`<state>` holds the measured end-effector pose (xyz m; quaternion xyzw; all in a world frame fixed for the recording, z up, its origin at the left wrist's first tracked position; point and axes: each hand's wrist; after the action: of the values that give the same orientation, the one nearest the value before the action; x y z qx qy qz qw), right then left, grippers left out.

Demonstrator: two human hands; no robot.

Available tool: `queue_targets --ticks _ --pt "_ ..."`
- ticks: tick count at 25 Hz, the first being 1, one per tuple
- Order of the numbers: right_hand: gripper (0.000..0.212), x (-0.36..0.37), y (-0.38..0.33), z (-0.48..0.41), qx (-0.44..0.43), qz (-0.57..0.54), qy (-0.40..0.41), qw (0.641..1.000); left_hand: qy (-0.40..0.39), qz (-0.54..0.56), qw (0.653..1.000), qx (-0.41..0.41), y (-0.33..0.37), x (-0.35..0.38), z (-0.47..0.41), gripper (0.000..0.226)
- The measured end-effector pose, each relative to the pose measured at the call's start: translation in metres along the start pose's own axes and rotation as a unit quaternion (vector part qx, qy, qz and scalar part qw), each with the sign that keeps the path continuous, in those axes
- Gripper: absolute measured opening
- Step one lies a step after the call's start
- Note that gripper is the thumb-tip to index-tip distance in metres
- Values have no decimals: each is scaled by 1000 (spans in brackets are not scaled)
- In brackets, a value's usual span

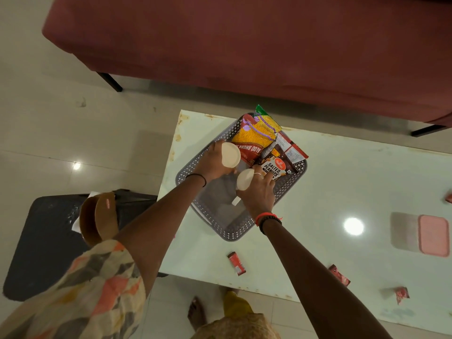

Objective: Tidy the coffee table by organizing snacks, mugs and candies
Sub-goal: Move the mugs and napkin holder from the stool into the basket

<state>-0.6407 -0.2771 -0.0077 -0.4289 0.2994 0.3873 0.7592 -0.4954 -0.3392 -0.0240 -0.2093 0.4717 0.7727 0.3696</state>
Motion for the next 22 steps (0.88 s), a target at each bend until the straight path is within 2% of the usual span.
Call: queue_targets --ticks 4,8,11,15,17,19,22 --pt "96 -3 -2 3 13 18 -25 999 16 7 1000 -17 -2 -9 13 106" --pt "103 -10 -6 8 2 56 -38 998 81 69 994 -12 -2 -25 48 79" --pt "94 -13 -21 18 -24 84 -15 996 160 124 979 -3 -4 -39 85 59" --pt "69 -3 -62 43 -92 49 28 994 307 153 939 10 -21 -61 139 41" --pt "63 11 -84 59 -145 49 8 988 378 136 915 -29 -45 -65 167 39" --pt "59 31 -105 75 -229 70 -29 970 421 110 892 -119 -76 -65 195 42" --pt "52 67 -139 98 -359 108 -110 921 410 72 878 -236 -128 -59 230 58"
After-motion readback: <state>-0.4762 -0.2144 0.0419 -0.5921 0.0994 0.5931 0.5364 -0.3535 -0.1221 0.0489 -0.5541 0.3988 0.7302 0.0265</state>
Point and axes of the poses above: each hand's wrist, its own z-axis away from the middle knuckle, its own x-axis out of the palm, y = z × x, and after that the axes turned 2 degrees about -y, right-handed
